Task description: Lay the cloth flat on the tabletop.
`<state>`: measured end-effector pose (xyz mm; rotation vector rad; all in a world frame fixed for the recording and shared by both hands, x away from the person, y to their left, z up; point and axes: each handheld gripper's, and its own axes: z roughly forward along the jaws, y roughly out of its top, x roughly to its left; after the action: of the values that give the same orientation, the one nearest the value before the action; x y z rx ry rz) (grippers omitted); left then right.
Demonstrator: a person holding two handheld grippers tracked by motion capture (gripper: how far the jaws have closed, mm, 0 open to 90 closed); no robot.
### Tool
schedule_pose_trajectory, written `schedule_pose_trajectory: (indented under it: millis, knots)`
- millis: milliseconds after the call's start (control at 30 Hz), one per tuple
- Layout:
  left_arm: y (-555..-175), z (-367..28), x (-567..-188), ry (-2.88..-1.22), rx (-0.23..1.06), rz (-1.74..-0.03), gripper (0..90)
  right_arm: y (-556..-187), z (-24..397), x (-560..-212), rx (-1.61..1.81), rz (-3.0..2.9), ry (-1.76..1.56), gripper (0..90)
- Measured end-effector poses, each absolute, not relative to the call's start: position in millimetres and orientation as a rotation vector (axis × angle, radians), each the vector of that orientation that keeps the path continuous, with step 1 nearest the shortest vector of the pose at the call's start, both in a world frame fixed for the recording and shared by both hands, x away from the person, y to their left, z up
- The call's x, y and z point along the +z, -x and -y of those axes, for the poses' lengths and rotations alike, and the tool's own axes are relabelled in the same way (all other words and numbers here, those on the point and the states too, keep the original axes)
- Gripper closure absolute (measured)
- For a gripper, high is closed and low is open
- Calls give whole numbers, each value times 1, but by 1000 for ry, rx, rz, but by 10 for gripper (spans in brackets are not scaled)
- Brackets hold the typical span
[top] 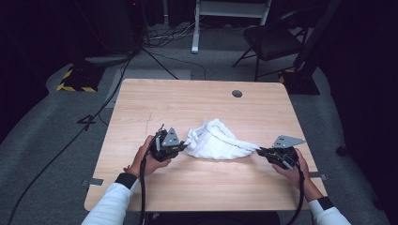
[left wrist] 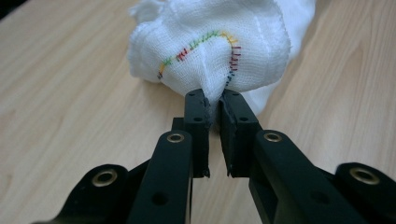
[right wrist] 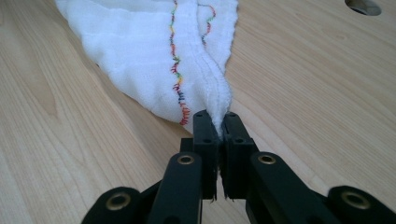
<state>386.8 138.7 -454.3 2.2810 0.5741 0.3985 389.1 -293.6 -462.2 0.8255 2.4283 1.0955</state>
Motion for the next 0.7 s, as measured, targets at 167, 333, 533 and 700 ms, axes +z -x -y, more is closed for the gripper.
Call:
schedule_pose_trajectory:
  millis: [167, 333, 533, 700]
  knots:
    - [-379, -149, -468, -2322, 371, -612, 799, -389, 293, -467, 1072, -2454, -833, 853]
    - [-372, -160, -468, -2303, 372, -656, 717, -388, 293, -469, 1051, -2470, -823, 804]
    - [-367, -177, -460, -2241, 395, -704, 586, -387, 299, -466, 1074, -2441, -858, 708]
    - [-372, -179, -452, -2195, 415, -715, 506, -388, 299, -463, 1103, -2432, -865, 681]
